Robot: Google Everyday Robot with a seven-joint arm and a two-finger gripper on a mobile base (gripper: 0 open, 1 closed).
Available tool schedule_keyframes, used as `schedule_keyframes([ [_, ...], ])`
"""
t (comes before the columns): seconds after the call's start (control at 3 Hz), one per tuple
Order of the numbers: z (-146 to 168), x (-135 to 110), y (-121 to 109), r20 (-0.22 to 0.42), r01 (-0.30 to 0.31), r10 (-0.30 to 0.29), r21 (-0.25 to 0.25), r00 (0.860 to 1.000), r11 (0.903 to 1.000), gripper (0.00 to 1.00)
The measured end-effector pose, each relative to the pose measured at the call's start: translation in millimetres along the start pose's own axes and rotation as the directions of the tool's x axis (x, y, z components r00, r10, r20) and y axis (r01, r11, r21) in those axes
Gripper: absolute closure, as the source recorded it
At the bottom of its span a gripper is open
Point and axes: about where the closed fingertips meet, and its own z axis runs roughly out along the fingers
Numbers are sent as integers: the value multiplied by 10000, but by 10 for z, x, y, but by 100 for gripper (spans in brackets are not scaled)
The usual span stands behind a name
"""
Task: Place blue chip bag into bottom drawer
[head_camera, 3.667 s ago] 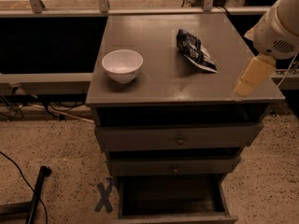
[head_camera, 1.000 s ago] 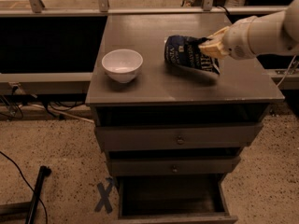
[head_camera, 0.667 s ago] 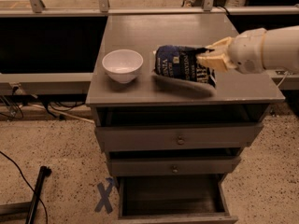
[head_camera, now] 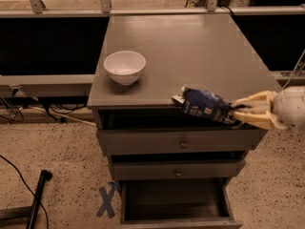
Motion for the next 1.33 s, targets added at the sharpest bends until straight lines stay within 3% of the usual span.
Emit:
schedule_keyframes([
  [0.33, -41, 556, 419, -1040, -588, 452, -1310, 9936, 9896, 100],
  [0.67, 213, 1089, 711, -2846, -1389, 562, -2795, 9570, 9500, 100],
  [1.0, 447, 1443, 816, -4580, -2126, 389, -3342, 8881, 9182, 100],
  [1.33, 524, 1510, 813, -4971, -2276, 309, -3403, 8671, 9123, 100],
])
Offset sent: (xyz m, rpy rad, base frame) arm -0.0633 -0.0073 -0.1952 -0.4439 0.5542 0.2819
